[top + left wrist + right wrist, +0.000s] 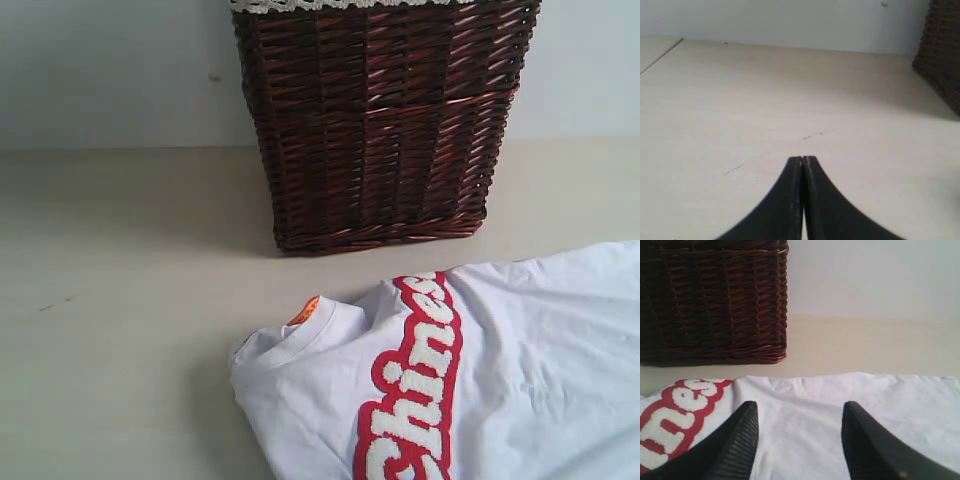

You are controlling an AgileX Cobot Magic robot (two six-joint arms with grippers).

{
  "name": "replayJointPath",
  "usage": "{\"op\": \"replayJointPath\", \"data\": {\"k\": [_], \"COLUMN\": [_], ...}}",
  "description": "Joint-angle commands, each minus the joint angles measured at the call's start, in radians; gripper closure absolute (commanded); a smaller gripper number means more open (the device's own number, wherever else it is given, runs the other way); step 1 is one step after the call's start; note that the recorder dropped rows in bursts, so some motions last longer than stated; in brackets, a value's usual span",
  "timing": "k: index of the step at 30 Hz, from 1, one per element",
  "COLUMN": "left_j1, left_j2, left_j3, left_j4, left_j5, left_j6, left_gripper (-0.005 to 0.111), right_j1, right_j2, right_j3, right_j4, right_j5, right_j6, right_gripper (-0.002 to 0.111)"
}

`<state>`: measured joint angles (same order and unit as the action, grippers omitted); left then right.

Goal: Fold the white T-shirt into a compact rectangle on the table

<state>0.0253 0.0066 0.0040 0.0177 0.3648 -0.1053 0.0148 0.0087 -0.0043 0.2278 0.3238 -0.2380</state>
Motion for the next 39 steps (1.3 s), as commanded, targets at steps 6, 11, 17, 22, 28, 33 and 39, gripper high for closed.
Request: {"op": "replayJointPath", "data": {"k": [6,11,17,22,28,33,39], "left_j1": [-0.005,-0.005,-0.005,-0.014,-0.168,-0.342,-0.371], "left_j2": [-0.007,-0.007,-0.007,0.004,0.348,0.763,1.079], "left_j3": [-0.004,-0.004,-0.004,-0.012,-0.187,-0.432,-0.729], "left_j4": [-0.003,-0.003,-0.003,-0.009,0.220,0.356,0.181], "left_j5": [-0.011,-0.011,-0.011,-0.011,0.011,0.079,0.267], "left_j6": [-0.002,-0.002,-0.004,-0.004,0.135,0.154,0.042], "left_gripper": [0.107,0.107,0.107,0.107,0.107,0.107,0.107], "right_j1": [-0.003,-0.003,-0.003,-0.003,-0.003,-0.003,-0.003], "right_j2": [0.002,0.002,0.002,0.002,0.002,0.002,0.002], "right_j3": [0.004,0.004,0.004,0.004,0.004,0.004,0.004], "right_j4": [0.049,0.049,0.055,0.055,0.055,0.055,0.055], "right_j5": [-0.004,-0.004,-0.004,-0.004,-0.004,-0.004,-0.004], "right_j6": [-0.014,-0.014,-0.014,-0.014,-0.014,-0.014,-0.014], "right_gripper": [0.058,0.058,0.058,0.058,0.058,0.058,0.058]}}
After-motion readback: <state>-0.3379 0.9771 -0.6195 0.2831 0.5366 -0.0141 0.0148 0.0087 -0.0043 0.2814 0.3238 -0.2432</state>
